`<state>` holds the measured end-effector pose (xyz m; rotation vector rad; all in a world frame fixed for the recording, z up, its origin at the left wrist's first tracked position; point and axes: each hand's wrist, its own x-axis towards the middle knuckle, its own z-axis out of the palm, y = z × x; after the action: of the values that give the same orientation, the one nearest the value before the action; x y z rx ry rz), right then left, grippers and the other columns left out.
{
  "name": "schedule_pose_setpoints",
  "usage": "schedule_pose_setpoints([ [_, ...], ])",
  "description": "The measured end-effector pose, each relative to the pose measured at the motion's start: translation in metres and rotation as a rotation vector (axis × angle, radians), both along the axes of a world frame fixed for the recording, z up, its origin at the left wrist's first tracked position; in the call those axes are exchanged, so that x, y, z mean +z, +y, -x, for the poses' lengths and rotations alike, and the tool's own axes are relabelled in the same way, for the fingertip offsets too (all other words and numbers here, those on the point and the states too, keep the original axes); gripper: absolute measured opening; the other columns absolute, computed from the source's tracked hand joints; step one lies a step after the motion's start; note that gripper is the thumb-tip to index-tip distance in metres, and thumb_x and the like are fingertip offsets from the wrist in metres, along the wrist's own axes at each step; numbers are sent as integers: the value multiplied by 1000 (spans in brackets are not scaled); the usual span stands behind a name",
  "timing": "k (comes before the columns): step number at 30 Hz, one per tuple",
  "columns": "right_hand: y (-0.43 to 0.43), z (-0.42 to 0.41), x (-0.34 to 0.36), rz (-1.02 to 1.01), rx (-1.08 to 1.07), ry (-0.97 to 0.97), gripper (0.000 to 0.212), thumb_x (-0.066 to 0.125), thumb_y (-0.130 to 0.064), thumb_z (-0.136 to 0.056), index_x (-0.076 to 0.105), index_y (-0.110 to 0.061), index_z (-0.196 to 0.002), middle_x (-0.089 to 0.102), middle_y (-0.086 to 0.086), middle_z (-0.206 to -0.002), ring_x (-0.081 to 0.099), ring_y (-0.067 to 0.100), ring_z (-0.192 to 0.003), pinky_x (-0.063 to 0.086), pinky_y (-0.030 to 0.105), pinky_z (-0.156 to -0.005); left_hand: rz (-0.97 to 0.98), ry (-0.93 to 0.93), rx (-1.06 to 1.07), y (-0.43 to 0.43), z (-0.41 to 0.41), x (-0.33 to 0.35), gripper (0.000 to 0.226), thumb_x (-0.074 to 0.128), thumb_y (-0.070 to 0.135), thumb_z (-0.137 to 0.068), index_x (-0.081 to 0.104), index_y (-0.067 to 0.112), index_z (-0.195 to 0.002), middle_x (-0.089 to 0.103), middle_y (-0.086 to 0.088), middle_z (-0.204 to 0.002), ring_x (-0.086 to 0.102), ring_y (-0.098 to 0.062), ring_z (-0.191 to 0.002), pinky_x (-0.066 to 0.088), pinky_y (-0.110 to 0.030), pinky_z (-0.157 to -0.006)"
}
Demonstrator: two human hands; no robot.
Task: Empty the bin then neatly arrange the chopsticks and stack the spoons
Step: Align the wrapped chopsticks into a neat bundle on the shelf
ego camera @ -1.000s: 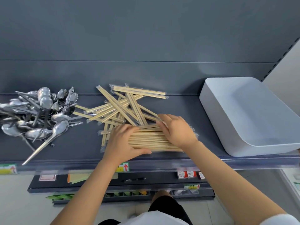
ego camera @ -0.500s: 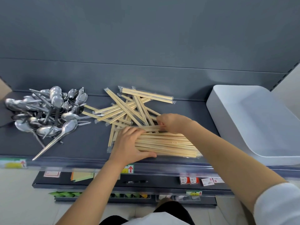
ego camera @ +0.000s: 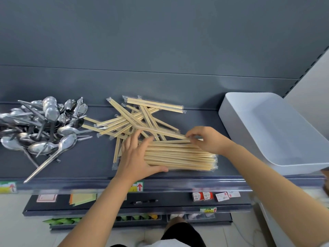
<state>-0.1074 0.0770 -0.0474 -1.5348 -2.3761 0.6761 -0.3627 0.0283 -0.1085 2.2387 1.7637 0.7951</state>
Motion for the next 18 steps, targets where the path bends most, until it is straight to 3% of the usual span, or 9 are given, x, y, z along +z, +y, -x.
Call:
schedule_pose_setpoints([
  [3,-6,7,-7,-21,12,8,23,57,-7,-91,68,-12,-112,67,-2,-106,57,10,-91,43,19,-86,-66,-89,41,-2,-3,-2,128,66,85,-41,22,13,-136,24,-12,-146,24,-29,-137,21,-44,-112],
  [5,-7,11,-10,-40,-4,35,24,56,-9,-93,67,-13,-113,68,-1,-107,59,14,-90,46,25,-87,-60,-88,60,-3,-4,-2,136,69,84,-40,13,12,-141,10,-18,-153,10,-30,-144,14,-51,-115],
  [8,-8,13,-13,-89,-41,-21,24,55,-13,-94,66,-14,-115,67,-1,-109,60,17,-97,46,27,-88,-52,-68,99,-3,-5,0,149,69,86,-38,-4,15,-147,-28,-12,-154,-11,-29,-145,2,-50,-113],
  [11,-11,8,-15,-177,-27,-106,27,54,-11,-93,67,-13,-117,66,2,-113,59,21,-105,44,27,-90,-29,-27,112,-4,-5,2,151,65,89,-37,-8,20,-150,-40,-7,-149,-22,-28,-143,-10,-47,-112],
  [14,-15,4,-16,-143,88,-109,27,56,-12,-92,71,-20,-114,61,-1,-127,55,18,-116,40,31,-101,-17,68,79,-1,-1,2,143,57,93,-42,4,20,-152,-22,-5,-158,-19,-22,-145,-19,-37,-113],
  [16,-14,3,-17,-56,68,-21,28,57,-13,-90,72,-26,-111,48,-6,-142,46,13,-126,35,30,-107,-7,153,19,1,1,1,130,49,96,-48,16,25,-152,-1,3,-161,-11,-16,-147,-15,-39,-115],
  [18,-10,7,-18,17,-10,88,29,54,-11,-91,73,-22,-110,42,-7,-144,42,9,-128,32,23,-105,0,174,-54,3,1,-1,115,44,96,-55,32,28,-147,23,8,-157,9,-13,-147,-6,-40,-117],
])
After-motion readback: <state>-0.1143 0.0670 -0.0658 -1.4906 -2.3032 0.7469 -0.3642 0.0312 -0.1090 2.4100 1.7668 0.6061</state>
